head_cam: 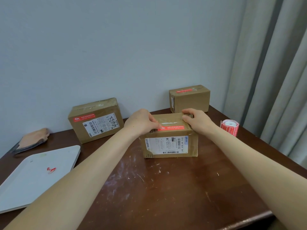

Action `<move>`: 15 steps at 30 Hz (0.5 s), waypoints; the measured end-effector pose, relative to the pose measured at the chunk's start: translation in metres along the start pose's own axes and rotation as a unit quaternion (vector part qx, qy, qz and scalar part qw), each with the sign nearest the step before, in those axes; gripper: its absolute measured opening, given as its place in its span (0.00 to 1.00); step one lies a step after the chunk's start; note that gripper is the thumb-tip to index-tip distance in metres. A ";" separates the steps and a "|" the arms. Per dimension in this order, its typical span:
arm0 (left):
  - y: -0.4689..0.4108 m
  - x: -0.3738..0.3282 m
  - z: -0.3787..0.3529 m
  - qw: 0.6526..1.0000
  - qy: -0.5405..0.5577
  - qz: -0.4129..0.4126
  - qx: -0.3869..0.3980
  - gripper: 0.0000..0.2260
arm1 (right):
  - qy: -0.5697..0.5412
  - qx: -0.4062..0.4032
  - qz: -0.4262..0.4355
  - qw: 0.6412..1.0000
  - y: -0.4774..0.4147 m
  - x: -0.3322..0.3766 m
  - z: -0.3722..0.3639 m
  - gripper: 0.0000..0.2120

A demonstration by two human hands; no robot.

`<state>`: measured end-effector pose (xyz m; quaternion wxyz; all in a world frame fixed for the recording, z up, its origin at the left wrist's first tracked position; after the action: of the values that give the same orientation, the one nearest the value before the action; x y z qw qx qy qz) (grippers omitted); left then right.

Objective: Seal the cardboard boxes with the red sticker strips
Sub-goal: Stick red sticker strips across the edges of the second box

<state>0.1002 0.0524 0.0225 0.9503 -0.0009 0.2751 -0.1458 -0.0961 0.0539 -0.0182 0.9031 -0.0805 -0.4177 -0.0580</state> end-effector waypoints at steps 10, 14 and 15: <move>0.000 0.000 0.001 0.996 0.067 0.042 0.036 0.07 | 0.002 0.003 0.005 1.000 0.000 0.001 0.000 0.19; 0.002 -0.001 0.003 0.994 0.085 0.056 0.041 0.08 | 0.006 0.003 0.008 1.000 0.000 0.001 0.000 0.19; 0.002 -0.001 0.003 0.994 0.088 0.057 0.042 0.09 | 0.006 0.003 0.006 1.000 0.000 0.001 0.000 0.19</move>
<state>0.1014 0.0542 0.0250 0.9284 0.0677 0.3507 -0.1025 -0.0956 0.0543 -0.0177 0.9064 -0.0802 -0.4115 -0.0516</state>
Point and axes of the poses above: each hand's wrist, its own y-axis away from the middle knuckle, its own z-axis out of the back of the hand, x = y × z, the point moved 7 cm from there along -y, towards the middle knuckle, and after that the axes turned 4 degrees about -z, right-handed, at the moved point
